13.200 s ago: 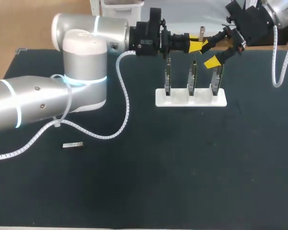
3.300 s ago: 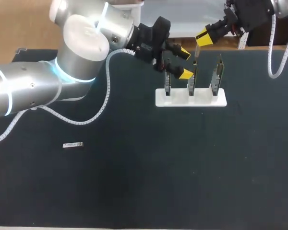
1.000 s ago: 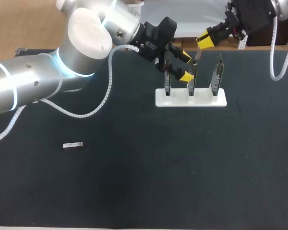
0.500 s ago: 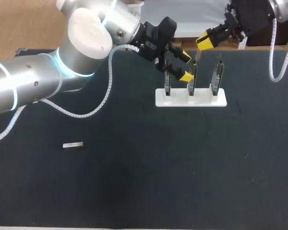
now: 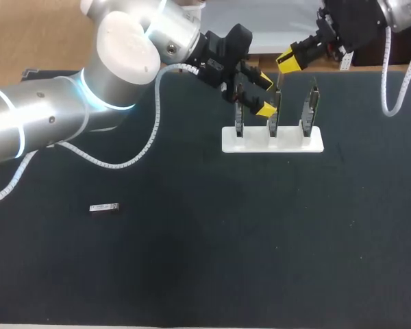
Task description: Pick up the optical module with the left hand, and insert it into the network port with the right hand.
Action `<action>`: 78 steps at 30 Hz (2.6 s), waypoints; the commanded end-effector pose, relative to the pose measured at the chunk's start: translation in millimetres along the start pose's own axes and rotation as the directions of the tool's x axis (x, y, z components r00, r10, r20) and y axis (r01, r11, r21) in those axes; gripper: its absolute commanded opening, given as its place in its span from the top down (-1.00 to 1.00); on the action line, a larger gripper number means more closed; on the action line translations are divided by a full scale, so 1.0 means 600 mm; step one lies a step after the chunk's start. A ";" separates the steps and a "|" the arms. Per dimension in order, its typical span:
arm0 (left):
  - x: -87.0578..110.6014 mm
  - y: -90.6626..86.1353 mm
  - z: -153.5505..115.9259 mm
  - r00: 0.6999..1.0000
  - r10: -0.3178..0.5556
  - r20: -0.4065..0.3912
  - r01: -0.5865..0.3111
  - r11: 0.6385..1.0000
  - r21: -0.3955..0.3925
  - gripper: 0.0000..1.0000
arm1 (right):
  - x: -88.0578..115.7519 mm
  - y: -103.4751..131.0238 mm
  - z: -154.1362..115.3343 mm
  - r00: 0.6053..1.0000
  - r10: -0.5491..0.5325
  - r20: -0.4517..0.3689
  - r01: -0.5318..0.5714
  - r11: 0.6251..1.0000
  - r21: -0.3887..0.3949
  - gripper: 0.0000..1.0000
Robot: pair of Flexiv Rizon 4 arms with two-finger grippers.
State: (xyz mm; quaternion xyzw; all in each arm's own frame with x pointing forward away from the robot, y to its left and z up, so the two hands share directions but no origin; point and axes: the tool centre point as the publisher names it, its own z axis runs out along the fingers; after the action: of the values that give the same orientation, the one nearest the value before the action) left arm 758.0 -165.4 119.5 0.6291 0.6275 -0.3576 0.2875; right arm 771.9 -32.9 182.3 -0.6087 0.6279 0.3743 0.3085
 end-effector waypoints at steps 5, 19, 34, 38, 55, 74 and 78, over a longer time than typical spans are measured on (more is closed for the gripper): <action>-0.001 0.004 0.000 1.000 -0.001 -0.005 0.001 1.000 0.005 -1.00 | 0.001 -0.006 0.005 1.000 -0.004 -0.012 0.004 1.000 0.010 1.00; -0.001 0.004 0.000 1.000 -0.001 -0.005 0.001 1.000 0.005 -1.00 | 0.010 -0.017 0.007 1.000 0.006 -0.018 -0.006 1.000 0.009 1.00; -0.001 0.004 0.000 1.000 -0.001 -0.005 0.001 1.000 0.005 -1.00 | 0.010 -0.021 0.012 0.999 -0.002 -0.035 0.002 1.000 0.008 1.00; -0.001 0.004 0.000 1.000 -0.001 -0.005 0.001 1.000 0.005 -1.00 | 0.008 -0.021 0.010 0.999 -0.005 -0.033 0.005 1.000 0.014 1.00; -0.001 0.004 0.000 1.000 -0.001 -0.005 0.001 1.000 0.005 -1.00 | 0.005 -0.017 0.012 0.999 -0.019 -0.042 0.021 0.999 0.035 1.00; -0.001 0.004 0.000 1.000 -0.001 -0.005 0.001 1.000 0.005 -1.00 | 0.000 -0.008 0.010 0.998 -0.042 -0.038 0.044 0.997 0.058 1.00; -0.001 0.004 0.000 1.000 -0.001 -0.005 0.001 1.000 0.005 -1.00 | 0.001 -0.006 0.011 0.998 -0.047 -0.044 0.049 0.997 0.058 1.00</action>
State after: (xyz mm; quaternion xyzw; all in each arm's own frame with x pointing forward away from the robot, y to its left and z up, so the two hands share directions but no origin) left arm 758.0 -165.4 119.5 0.6291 0.6274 -0.3576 0.2876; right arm 780.0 -27.7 177.8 -0.6234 0.6282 0.3390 0.3192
